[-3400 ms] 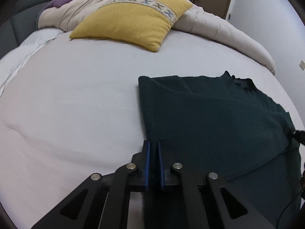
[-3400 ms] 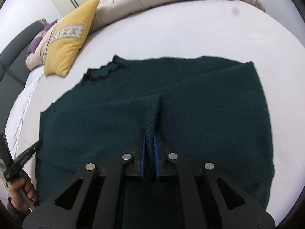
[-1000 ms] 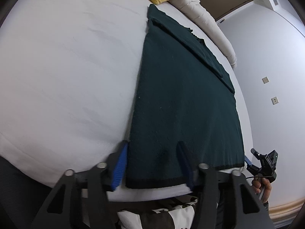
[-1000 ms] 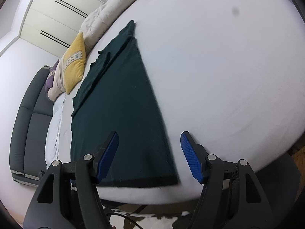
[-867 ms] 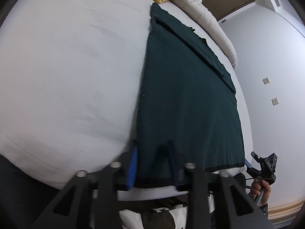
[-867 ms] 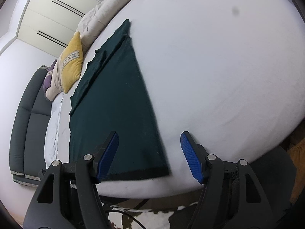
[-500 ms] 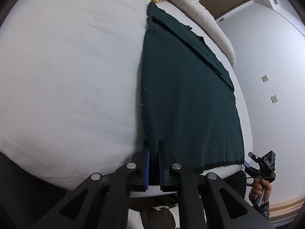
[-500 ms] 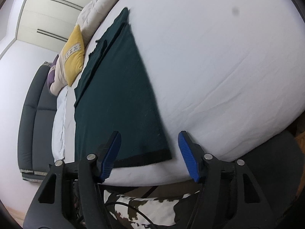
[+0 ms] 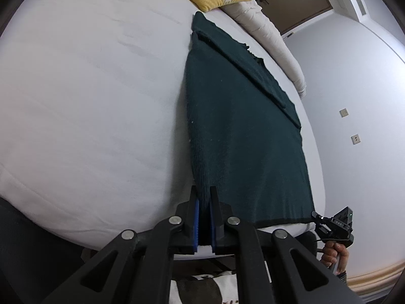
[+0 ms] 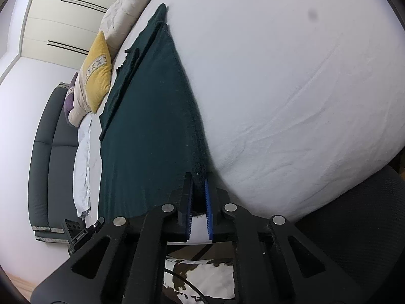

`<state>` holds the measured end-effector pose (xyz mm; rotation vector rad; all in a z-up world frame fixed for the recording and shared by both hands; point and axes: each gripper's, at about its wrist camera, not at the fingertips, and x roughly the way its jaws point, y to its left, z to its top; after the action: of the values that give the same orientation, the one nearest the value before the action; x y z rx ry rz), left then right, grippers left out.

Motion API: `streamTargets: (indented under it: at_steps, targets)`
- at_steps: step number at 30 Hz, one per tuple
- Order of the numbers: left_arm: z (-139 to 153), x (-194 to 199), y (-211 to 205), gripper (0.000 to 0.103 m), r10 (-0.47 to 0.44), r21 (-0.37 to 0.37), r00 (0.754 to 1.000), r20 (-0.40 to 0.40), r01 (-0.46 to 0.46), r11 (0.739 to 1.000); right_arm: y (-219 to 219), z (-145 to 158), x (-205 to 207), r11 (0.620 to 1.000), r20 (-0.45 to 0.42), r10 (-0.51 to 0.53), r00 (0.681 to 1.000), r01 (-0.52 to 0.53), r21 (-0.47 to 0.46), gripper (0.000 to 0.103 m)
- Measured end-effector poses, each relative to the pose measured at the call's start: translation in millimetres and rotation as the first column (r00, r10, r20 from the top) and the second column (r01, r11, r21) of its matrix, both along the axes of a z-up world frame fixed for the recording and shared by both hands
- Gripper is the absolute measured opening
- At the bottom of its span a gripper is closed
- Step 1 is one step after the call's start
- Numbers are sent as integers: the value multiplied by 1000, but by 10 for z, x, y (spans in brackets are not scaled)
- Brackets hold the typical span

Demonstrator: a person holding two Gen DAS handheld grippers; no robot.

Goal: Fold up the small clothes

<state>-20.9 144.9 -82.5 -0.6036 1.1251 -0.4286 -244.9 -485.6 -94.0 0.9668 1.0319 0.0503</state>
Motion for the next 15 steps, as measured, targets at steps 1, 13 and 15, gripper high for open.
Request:
streamTargets:
  at_steps: [1, 13, 15]
  targets:
    - [18, -3, 7, 7, 4, -14, 1000, 3, -4, 1000, -4, 16, -8, 1000, 7, -5, 1000, 5, 6, 7]
    - [341, 89, 51, 7, 39, -198, 998, 57, -27, 980, -20, 481, 149, 995, 163, -20, 986, 4, 97, 6]
    - [416, 153, 82, 7, 54, -238, 996, 68, -37, 971, 7, 617, 263, 995, 195, -15, 981, -6, 104, 6]
